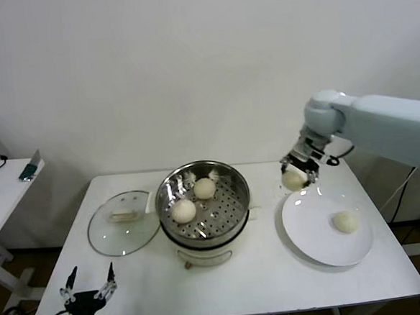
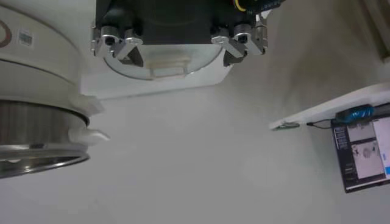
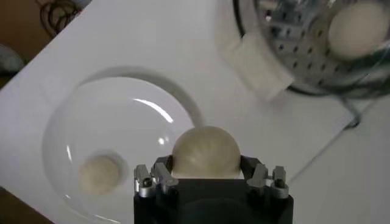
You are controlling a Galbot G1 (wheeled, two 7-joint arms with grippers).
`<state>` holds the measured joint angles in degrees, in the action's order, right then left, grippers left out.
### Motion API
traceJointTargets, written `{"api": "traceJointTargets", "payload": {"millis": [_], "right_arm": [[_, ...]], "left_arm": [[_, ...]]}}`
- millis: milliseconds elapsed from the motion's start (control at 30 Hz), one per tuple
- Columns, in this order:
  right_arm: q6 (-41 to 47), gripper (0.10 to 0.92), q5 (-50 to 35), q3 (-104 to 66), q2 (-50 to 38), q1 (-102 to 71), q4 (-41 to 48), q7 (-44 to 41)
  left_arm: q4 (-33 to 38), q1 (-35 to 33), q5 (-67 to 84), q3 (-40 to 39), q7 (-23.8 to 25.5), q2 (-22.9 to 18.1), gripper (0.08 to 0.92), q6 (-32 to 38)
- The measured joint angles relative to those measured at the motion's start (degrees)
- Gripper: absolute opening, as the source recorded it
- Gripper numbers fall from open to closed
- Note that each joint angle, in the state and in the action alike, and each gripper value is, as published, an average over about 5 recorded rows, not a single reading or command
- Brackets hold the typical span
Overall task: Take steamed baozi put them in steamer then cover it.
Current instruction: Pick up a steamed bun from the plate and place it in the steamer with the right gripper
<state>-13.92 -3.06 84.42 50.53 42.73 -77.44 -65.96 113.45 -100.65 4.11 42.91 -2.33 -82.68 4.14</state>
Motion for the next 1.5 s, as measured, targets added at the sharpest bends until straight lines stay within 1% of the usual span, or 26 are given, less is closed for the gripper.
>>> {"api": "traceJointTargets", "payload": {"millis": [167,333,767,933,1200,1267,1433,1500], "right_arm": [[-5.8,0.713,-0.3,-0.1,5.7,3.6,-0.9,-0.6],[-9.6,0.720,-0.2,-1.2,12.1,4.9,-1.4,-1.3],[-13.2,0.721,3.5,-2.9,24.7,-0.9,-1.0,-2.4],[-13.9,0.721,5.0,-2.4,27.4,-3.8,-0.8,-2.4],[-14.1,0.726,7.2,-2.1,29.2,-7.2,-0.6,-2.2],[-14.0,0.740,7.6,-2.1,29.5,-7.9,-0.5,-2.0],[-13.8,0.812,8.9,-2.4,30.2,-9.0,-0.2,-1.8],[-13.8,0.819,9.4,-2.7,30.3,-9.2,-0.1,-1.8]], "left_arm": [[0.1,0.3,0.0,-0.4,0.0,-0.1,0.823,-0.2],[0.4,0.2,0.1,-0.3,0.0,-0.1,0.823,-0.2],[0.9,1.0,0.3,-0.4,0.3,0.3,0.823,-1.0],[0.7,1.8,0.1,-0.6,0.3,0.8,0.823,-1.3],[0.5,2.9,-0.5,-1.5,0.3,1.0,0.823,-1.5],[0.4,3.0,-0.7,-1.6,0.2,1.0,0.823,-1.6],[0.5,3.1,-0.8,-1.7,0.2,1.0,0.823,-1.7],[0.5,3.0,-0.9,-1.7,0.2,1.0,0.823,-1.7]]}}
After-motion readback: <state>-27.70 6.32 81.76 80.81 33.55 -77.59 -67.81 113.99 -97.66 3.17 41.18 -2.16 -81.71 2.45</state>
